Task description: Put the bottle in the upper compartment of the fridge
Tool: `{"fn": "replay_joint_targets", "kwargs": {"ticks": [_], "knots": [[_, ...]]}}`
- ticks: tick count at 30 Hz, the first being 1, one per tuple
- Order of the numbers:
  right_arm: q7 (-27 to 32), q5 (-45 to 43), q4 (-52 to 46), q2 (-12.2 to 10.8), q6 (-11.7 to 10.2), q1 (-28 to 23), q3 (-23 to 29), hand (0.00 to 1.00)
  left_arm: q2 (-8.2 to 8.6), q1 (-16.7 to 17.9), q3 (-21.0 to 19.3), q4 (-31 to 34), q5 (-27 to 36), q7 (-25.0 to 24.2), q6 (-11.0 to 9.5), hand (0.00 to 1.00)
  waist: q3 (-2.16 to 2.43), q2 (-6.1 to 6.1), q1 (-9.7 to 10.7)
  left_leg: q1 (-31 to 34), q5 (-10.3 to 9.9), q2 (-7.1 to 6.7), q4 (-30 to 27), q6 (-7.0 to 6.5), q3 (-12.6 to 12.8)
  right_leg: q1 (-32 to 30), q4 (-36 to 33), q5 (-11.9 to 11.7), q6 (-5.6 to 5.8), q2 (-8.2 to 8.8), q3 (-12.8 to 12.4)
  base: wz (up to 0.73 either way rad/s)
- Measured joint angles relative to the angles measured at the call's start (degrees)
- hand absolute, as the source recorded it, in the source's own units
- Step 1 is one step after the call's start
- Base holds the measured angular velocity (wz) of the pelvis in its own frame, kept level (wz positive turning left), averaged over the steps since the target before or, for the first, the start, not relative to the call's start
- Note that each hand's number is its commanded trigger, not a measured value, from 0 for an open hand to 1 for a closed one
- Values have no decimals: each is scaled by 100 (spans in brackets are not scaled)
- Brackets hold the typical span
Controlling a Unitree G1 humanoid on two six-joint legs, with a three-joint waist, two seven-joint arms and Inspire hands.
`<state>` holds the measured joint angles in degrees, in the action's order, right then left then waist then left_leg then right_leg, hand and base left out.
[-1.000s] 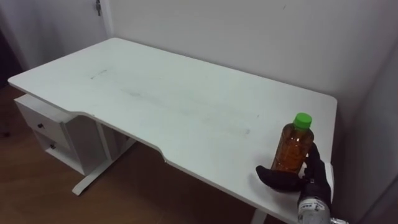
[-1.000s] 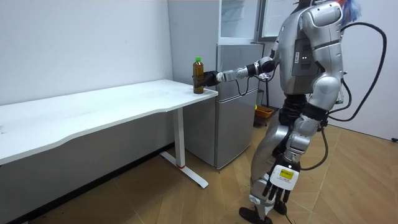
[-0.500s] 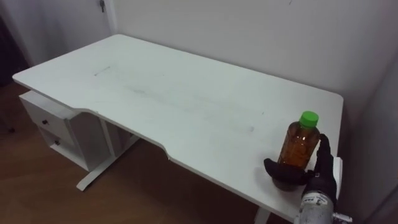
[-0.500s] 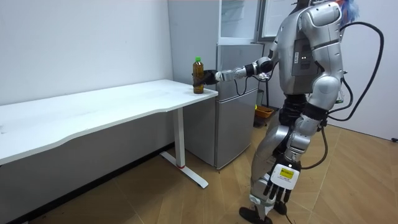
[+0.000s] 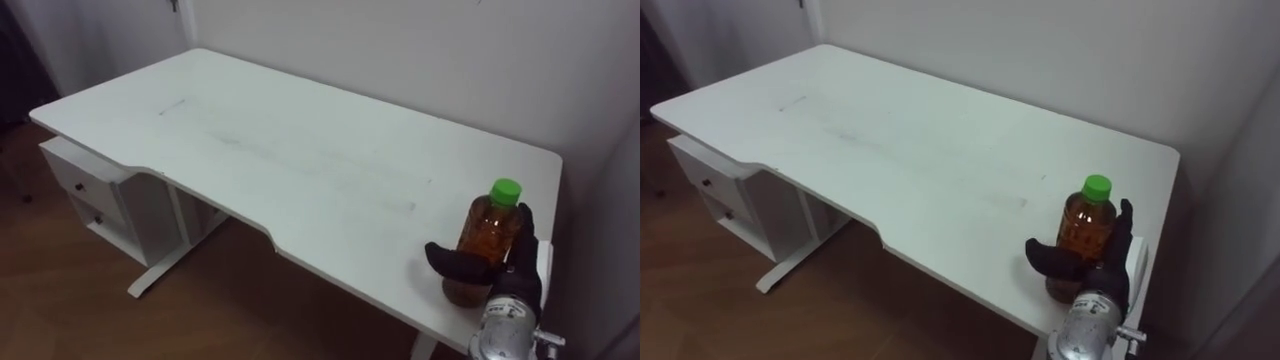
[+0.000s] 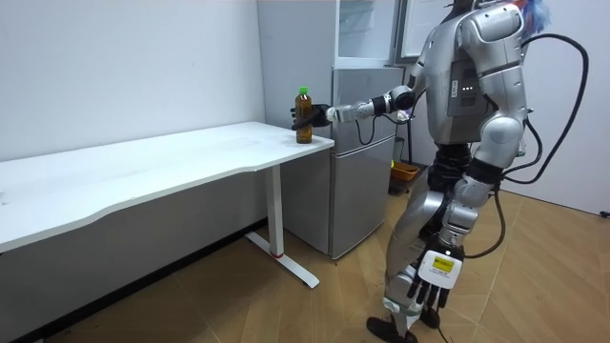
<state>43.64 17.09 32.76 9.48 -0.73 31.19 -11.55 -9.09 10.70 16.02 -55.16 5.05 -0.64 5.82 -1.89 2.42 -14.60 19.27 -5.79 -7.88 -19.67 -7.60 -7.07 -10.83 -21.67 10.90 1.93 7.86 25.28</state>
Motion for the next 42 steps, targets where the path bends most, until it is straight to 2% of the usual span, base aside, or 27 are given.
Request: {"fn": "replay_joint_targets", "kwargs": {"ticks": [3,4,5,6,10,14,21,23,27,28,32,35,38,40,42], "knots": [[0,23,-1,0,-3,4,-1,0,-3,1,4,4,7,2,-1,0,-8,12,-2,7,3,-1,4,5,-29,-3,1,7,-11,-2,10,1],[-3,28,-3,0,-5,10,-1,12,-5,-6,8,8,7,6,-1,0,-10,14,-1,15,3,-2,0,6,-31,-7,5,10,-15,0,23,0],[-6,28,-4,0,-6,16,-1,60,-5,-11,11,8,7,8,-1,0,-10,15,-1,18,3,-2,0,6,-31,-8,4,14,-22,0,33,0],[-7,37,-6,0,-6,35,-3,100,-13,-28,53,7,24,20,-1,0,-9,14,-1,27,3,-3,-3,8,-31,-9,9,20,-30,0,53,0],[-78,414,-5,0,-108,83,-8,100,-114,-134,229,-7,228,51,1,0,-8,13,9,43,45,-2,-6,69,-41,-7,9,26,-41,11,158,0],[-233,781,80,0,-134,83,-9,100,-117,-141,230,-8,226,120,0,0,-8,8,8,7,56,-2,-7,61,-40,38,10,27,-42,13,163,0],[-662,981,489,19,-412,111,-9,100,-122,-142,226,-17,227,172,-8,0,-28,-23,-1,2,48,-17,-21,68,-101,42,8,42,-71,0,150,0],[-765,1088,508,19,-433,112,-11,100,-120,-137,223,-15,224,172,-18,0,-32,-31,-2,3,57,-17,-21,81,-103,44,15,57,-96,0,160,0],[-1113,1620,487,15,-483,111,-14,100,-118,-134,213,-11,171,168,-19,0,-15,-48,-2,2,78,-12,-6,115,-86,16,51,143,-146,22,122,-5],[-1236,1839,484,16,-488,112,-11,100,-116,-120,209,-5,146,163,-20,0,6,-67,-2,0,100,14,6,148,-66,38,112,177,-159,-4,109,-6],[-1580,2650,516,17,-462,105,-3,100,-102,-50,58,18,-24,116,-70,0,43,-146,17,-114,126,34,55,146,-38,185,212,172,-150,-10,178,-1],[-1911,2928,515,24,-432,65,21,100,-74,57,-252,86,-4,117,-126,0,49,-155,41,-202,132,39,136,128,35,273,223,152,-124,11,175,-4],[-2255,2970,451,52,-302,-113,22,100,-78,214,-420,99,24,167,-126,0,67,-134,112,-405,118,28,229,99,58,440,333,147,-97,11,159,0],[-2535,2960,346,77,-165,-266,4,100,-114,318,-476,65,111,175,-128,0,107,-77,232,-520,115,20,298,86,93,542,404,141,-76,14,130,-6],[-2633,2956,137,148,-31,-379,3,100,-99,368,-549,36,103,175,-128,0,111,-65,345,-582,110,30,338,71,176,620,391,122,-59,14,131,-2]]}}
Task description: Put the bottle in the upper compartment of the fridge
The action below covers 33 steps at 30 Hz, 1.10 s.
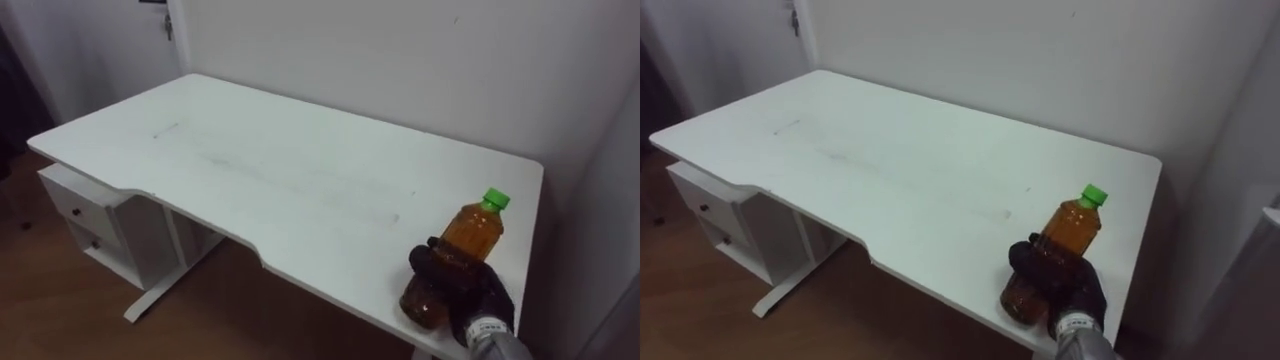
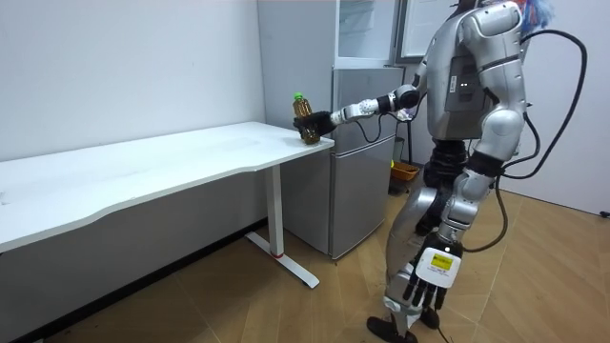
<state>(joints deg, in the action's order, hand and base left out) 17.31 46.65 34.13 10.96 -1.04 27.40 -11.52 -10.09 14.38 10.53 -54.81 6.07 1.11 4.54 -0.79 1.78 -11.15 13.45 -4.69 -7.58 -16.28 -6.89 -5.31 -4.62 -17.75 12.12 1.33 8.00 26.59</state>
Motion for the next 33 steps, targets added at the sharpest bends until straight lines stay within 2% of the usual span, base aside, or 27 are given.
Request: {"fn": "replay_joint_targets", "kwargs": {"ticks": [1,3,7,8,9,12,15,19,24,31,33], "knots": [[-1,-2,-155,52,25,-88,0,100,9,13,-33,-41,0,0,0,0,1,3,60,-79,-5,28,59,-19,153,53,11,3,13,-5,-34,0],[-4,-7,-474,129,92,-184,0,100,8,64,-143,-43,-6,0,-1,0,13,23,152,-151,-24,60,100,-44,293,80,8,2,24,-13,-126,-17],[-39,-271,-1550,565,203,-396,3,100,7,110,-370,-26,7,48,-7,0,26,70,337,-336,-41,79,201,-56,432,160,29,-7,38,-22,-225,-18],[-66,-320,-1678,600,204,-398,19,100,6,119,-390,-26,2,56,-13,0,28,84,365,-375,-42,85,226,-56,457,165,53,-7,39,-22,-249,-25],[-135,-447,-1887,664,204,-413,65,100,6,147,-449,-26,-2,66,-30,0,59,123,408,-453,-42,105,276,-56,505,214,129,-26,44,-29,-290,-21],[-202,-627,-2280,761,203,-413,211,100,-28,147,-536,-59,-62,83,-43,0,83,168,485,-627,-136,180,274,-51,652,440,327,-100,45,-118,-378,-26],[-300,-697,-2535,774,215,-415,285,100,-25,74,-586,-286,-135,87,-34,0,86,172,567,-775,-198,197,264,-59,697,606,407,-132,69,-147,-402,-17],[-435,-861,-3019,774,322,-415,438,100,-5,43,-597,-281,-301,71,-34,0,81,143,627,-812,-235,201,277,-83,737,596,391,-179,100,-195,-588,-8],[-500,-1254,-3458,785,326,-411,809,100,-7,109,-626,-282,-401,44,-42,0,82,130,680,-815,-248,201,279,-95,737,599,398,-225,101,-199,-606,-2],[-861,-1546,-4015,824,357,-411,1074,100,50,124,-974,-502,-404,48,-93,0,85,136,875,-895,-248,213,337,-93,803,626,401,-225,102,-219,-793,-5],[-963,-1529,-4074,914,373,-411,1218,100,61,143,-1064,-561,-372,46,-97,0,92,150,932,-982,-258,214,359,-94,822,698,416,-225,102,-223,-814,-3]]}}
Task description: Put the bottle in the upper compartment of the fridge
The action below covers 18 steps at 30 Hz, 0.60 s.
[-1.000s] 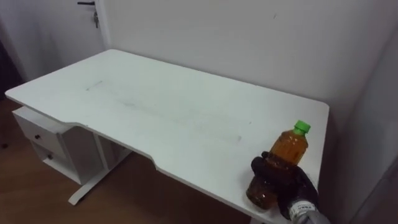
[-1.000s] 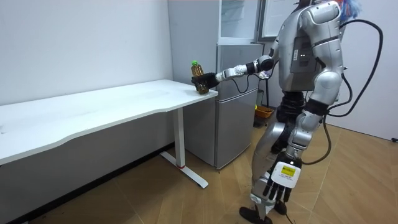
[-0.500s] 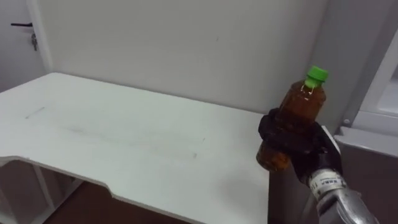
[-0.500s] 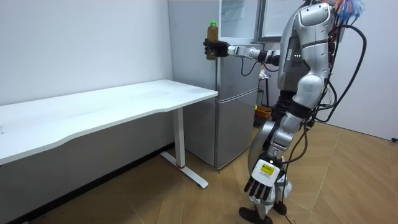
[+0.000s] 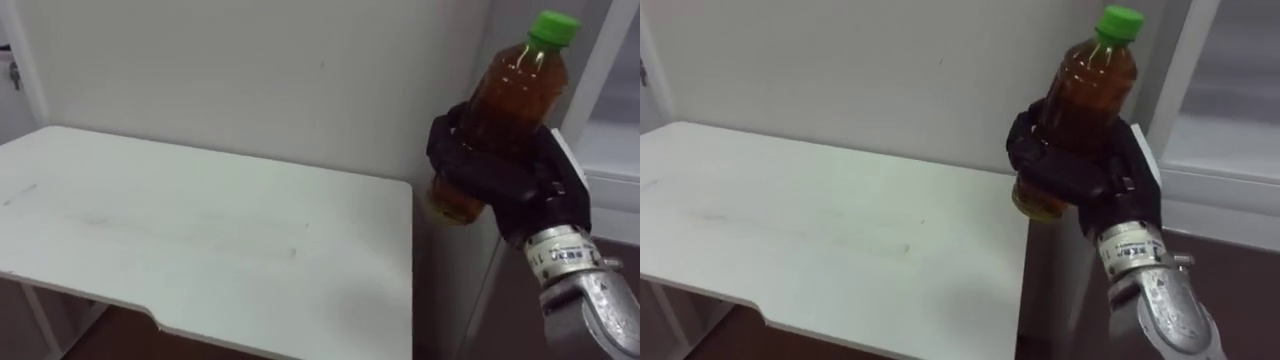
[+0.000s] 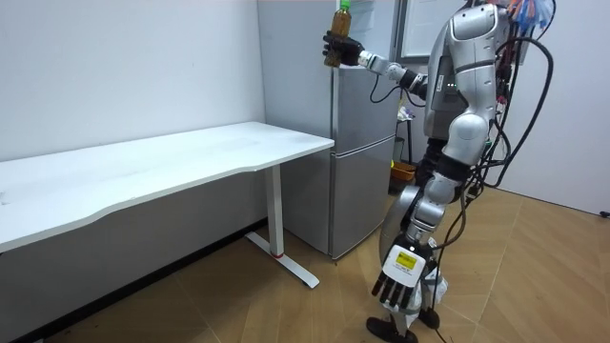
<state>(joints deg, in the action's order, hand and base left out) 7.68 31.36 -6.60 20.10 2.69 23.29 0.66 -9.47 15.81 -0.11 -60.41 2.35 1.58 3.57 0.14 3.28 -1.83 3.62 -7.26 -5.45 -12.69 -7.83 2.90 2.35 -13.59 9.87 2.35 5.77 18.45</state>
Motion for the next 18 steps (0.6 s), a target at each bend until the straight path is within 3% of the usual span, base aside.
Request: {"fn": "replay_joint_targets", "kwargs": {"ticks": [9,13,18], "knots": [[-80,-55,-664,35,113,-34,694,100,1,98,-446,-151,8,-10,-113,0,16,23,139,-123,-60,44,-4,39,120,65,-8,-5,-6,-25,-151,-8],[-1,-30,-930,104,105,-49,981,100,13,223,-544,-152,-86,-9,-117,0,29,28,198,-158,-78,86,-6,61,213,54,1,-11,-16,-84,-423,-13],[305,-33,-971,119,94,-51,1146,100,27,247,-548,-158,-84,-6,-122,0,32,25,293,-203,-86,129,5,82,306,56,-4,-25,-39,-95,-420,-11]]}}
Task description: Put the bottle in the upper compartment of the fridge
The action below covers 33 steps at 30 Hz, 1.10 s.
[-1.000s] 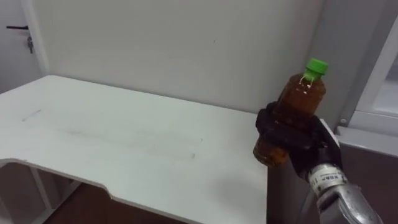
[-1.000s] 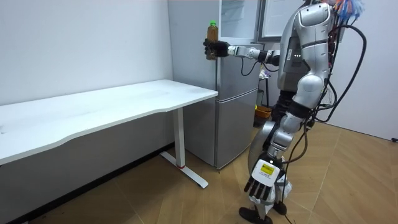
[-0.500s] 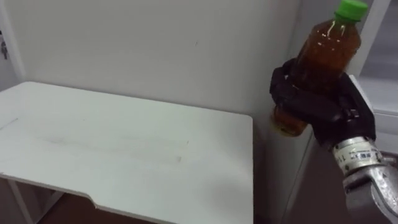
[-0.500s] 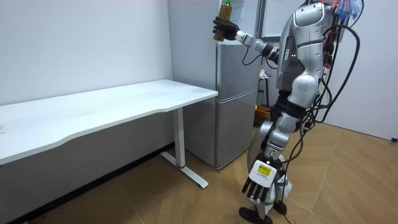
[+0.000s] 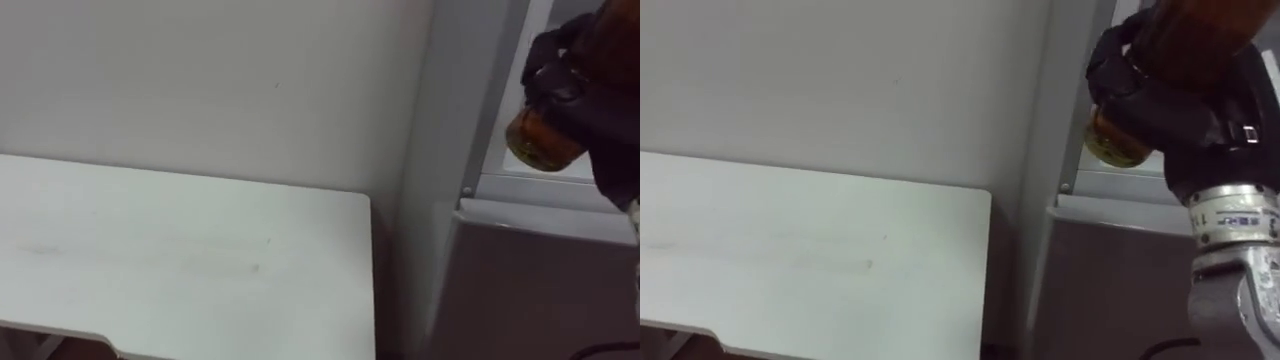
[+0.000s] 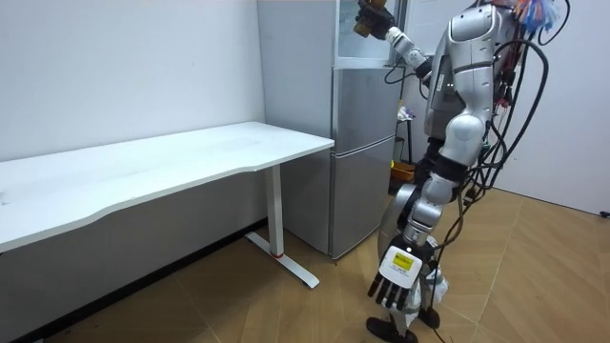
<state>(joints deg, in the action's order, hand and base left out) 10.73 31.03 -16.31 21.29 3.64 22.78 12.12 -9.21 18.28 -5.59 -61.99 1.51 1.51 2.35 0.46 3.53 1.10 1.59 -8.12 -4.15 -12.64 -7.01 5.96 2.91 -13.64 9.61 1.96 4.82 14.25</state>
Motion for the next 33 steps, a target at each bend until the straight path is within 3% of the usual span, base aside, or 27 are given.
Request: {"fn": "replay_joint_targets", "kwargs": {"ticks": [8,16,24,29,33], "knots": [[263,-69,0,101,0,-84,85,100,-2,-43,0,-110,5,6,-14,0,30,132,150,-33,-9,70,-1,58,133,-21,22,9,-47,-46,-30,-8],[558,-480,-1,132,-64,-209,108,100,-94,-90,1,-225,10,22,-154,0,-11,280,221,-62,-30,134,-2,95,204,54,210,-25,-88,-151,-158,-6],[1103,-482,256,137,-133,-409,169,100,-130,-87,-43,-207,-8,36,-160,0,-22,285,160,-99,-62,144,-1,115,207,126,301,-26,-91,-175,-152,0],[1314,-456,695,274,-133,-401,175,100,-125,-98,-48,-218,-7,36,-157,0,-32,302,132,-124,-73,146,32,126,204,156,294,-24,-94,-183,-147,0],[1461,-458,1109,336,-132,-401,223,100,-126,-96,-50,-217,-146,35,-154,0,-81,319,23,-180,-91,144,52,138,197,214,304,-22,-93,-188,-143,0]]}}
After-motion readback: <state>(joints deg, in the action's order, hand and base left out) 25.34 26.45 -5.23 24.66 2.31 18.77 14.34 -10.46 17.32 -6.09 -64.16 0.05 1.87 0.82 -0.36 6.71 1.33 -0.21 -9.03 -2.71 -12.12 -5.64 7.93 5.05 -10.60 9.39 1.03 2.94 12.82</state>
